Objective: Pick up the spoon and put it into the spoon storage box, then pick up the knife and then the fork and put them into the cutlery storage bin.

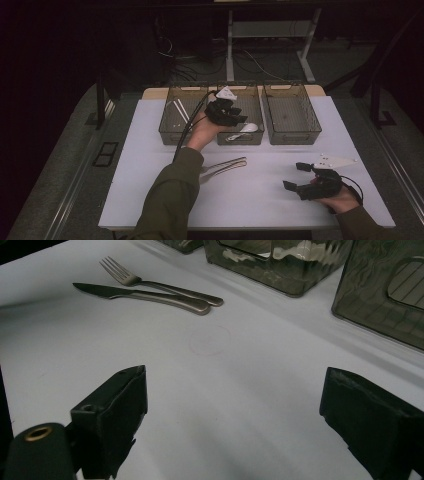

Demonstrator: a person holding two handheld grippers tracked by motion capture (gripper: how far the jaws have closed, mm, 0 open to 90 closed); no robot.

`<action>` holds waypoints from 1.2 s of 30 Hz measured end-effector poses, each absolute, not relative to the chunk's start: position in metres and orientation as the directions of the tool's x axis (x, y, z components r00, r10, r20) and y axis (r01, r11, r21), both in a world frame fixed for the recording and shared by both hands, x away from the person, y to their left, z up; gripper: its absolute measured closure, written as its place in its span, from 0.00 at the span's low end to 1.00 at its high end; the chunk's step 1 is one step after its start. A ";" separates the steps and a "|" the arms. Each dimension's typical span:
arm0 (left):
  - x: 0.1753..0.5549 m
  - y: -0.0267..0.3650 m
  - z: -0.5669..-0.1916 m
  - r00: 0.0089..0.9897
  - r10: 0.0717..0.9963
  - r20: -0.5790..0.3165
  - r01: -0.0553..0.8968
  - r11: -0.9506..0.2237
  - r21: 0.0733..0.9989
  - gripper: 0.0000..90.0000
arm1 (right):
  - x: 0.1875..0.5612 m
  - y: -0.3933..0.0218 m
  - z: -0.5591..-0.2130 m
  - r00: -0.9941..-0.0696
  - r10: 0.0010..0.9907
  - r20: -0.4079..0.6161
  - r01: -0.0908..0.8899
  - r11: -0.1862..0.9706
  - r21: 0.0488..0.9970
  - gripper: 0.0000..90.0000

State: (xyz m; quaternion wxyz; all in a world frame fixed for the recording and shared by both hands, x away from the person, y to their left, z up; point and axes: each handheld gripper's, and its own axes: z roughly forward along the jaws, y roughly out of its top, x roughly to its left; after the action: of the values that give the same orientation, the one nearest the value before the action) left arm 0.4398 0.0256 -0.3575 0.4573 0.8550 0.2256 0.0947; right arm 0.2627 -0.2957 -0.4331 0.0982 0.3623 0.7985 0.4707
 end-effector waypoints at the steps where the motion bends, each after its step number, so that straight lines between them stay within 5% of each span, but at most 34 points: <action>1: 0.436 0.029 -0.358 0.879 0.475 -0.054 0.304 -0.469 0.829 0.61 | 0.263 -0.296 -0.433 -0.717 0.672 0.185 0.487 0.294 0.823 0.13; 18: 0.383 0.074 -0.370 0.890 0.451 -0.073 0.296 -0.448 0.843 0.59 | 0.262 -0.297 -0.434 -0.715 0.675 0.182 0.489 0.297 0.820 0.13; 32: 0.347 0.096 -0.398 0.904 0.423 -0.064 0.296 -0.511 0.807 0.98 | 0.262 -0.296 -0.434 -0.713 0.678 0.179 0.492 0.302 0.817 0.13; 36: 0.343 0.096 -0.415 0.906 0.415 -0.087 0.325 -0.547 0.772 0.99 | 0.261 -0.297 -0.434 -0.711 0.680 0.180 0.494 0.301 0.816 0.13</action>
State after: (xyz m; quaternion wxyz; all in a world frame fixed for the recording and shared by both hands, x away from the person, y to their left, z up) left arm 0.3433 0.0959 -0.4149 0.4268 0.8779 0.2106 0.0529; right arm 0.2615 -0.2967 -0.4341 0.0999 0.3667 0.8003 0.4638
